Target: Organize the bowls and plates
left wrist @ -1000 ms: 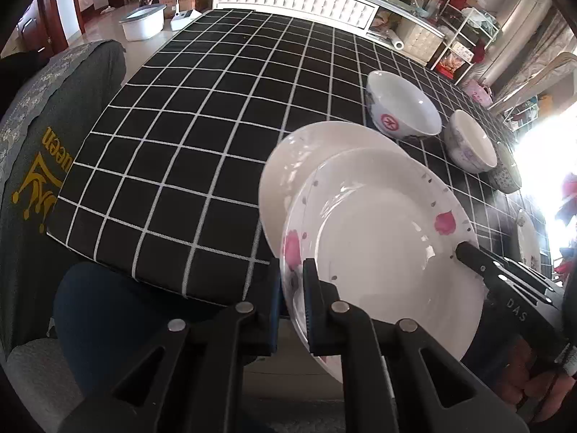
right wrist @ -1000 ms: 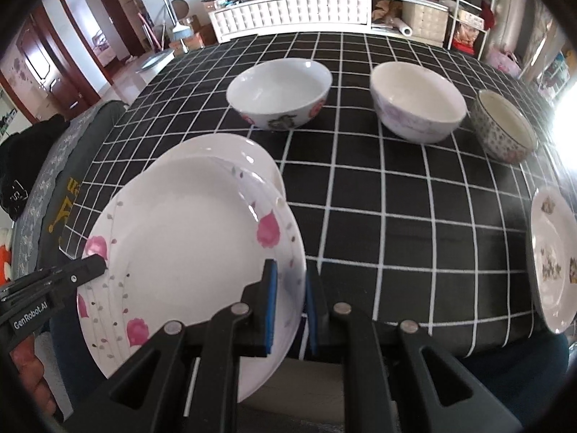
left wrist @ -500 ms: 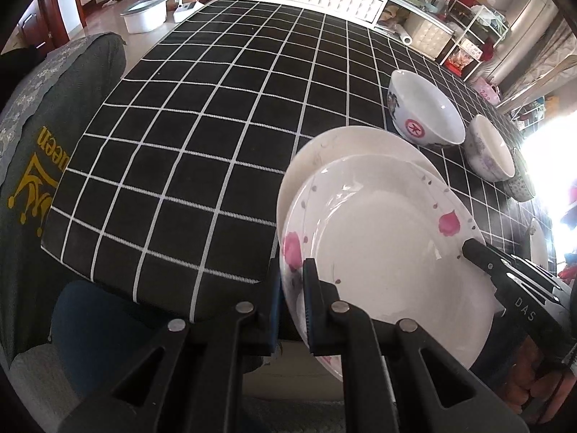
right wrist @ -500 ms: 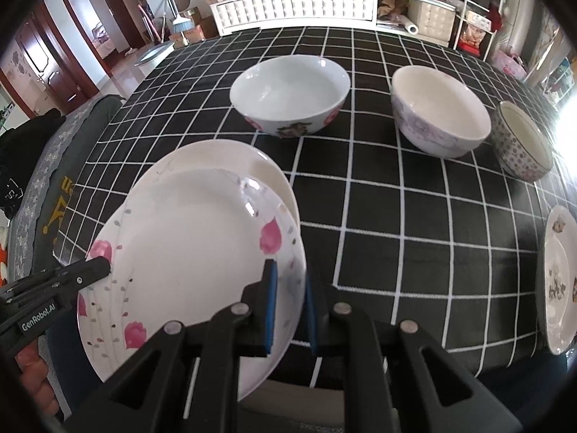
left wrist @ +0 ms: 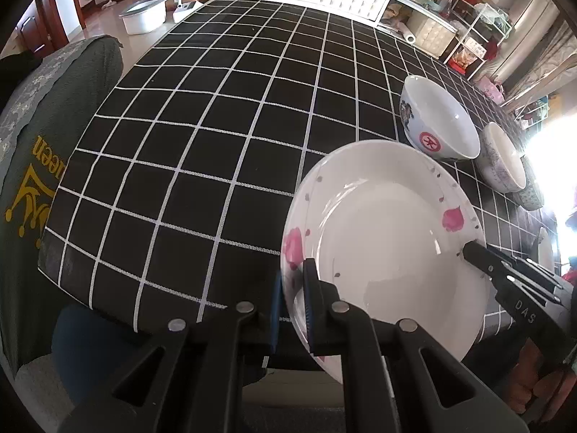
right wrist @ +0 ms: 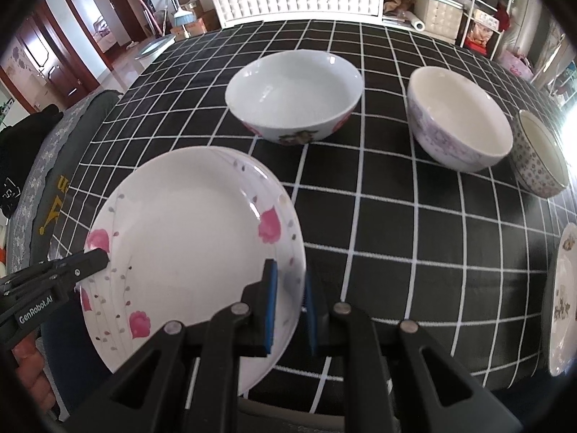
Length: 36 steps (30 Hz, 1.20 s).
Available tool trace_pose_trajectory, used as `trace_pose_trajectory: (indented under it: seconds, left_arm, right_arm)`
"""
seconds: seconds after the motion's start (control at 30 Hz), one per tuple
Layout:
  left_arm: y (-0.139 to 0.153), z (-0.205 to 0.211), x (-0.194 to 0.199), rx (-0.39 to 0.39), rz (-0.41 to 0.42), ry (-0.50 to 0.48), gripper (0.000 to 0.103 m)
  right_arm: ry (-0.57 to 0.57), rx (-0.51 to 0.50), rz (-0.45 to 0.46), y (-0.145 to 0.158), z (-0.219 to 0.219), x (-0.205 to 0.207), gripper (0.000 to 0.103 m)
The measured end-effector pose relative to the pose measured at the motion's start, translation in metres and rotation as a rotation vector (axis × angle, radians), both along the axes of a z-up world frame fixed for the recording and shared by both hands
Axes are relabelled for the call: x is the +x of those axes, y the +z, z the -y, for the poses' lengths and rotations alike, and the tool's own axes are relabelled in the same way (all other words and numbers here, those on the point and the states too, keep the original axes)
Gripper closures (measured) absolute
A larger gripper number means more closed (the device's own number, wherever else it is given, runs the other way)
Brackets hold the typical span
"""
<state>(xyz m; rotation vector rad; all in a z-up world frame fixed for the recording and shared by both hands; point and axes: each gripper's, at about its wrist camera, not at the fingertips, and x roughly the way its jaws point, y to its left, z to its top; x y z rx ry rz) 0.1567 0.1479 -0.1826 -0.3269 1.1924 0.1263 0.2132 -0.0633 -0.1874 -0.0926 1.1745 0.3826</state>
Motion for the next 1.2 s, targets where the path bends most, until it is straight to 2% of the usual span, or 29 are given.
trace_pose_trajectory:
  seconds: [0.23,0.53,0.67,0.73,0.8,0.83,0.9,1.03,1.1,1.2]
  left_arm:
    - [0.001,-0.003,0.002,-0.001,0.014,0.005,0.094]
    - [0.044,0.004,-0.019,0.064,0.129,-0.01,0.094]
    - [0.063,0.019,-0.029,0.07,0.178,-0.031,0.093]
    - [0.071,0.028,-0.032,0.075,0.195,-0.044,0.084]
    - [0.079,0.039,-0.033,0.078,0.214,-0.06,0.077]
    - [0.083,0.046,-0.033,0.079,0.225,-0.072,0.075]
    - [0.089,0.056,-0.034,0.082,0.241,-0.096,0.069]
    - [0.098,0.079,-0.032,0.094,0.267,-0.135,0.062]
    - [0.102,0.091,-0.032,0.094,0.278,-0.158,0.058]
    - [0.108,0.113,-0.029,0.087,0.298,-0.203,0.053]
  right_arm:
    - [0.008,-0.01,0.001,-0.001,-0.002,0.003,0.085]
    - [0.002,-0.005,0.115,0.036,0.007,-0.007,0.084]
    - [-0.007,-0.007,0.139,0.056,0.017,-0.018,0.072]
    - [-0.018,0.032,0.134,0.063,0.025,-0.021,0.068]
    - [-0.05,0.067,0.111,0.067,0.036,-0.021,0.057]
    - [-0.058,0.077,0.104,0.068,0.037,-0.022,0.054]
    - [-0.083,0.088,0.127,0.074,0.047,-0.026,0.048]
    - [-0.073,0.021,0.238,0.088,0.064,-0.041,0.042]
    - [-0.082,0.023,0.231,0.091,0.076,-0.044,0.041]
    - [-0.086,0.081,0.234,0.099,0.097,-0.045,0.04]
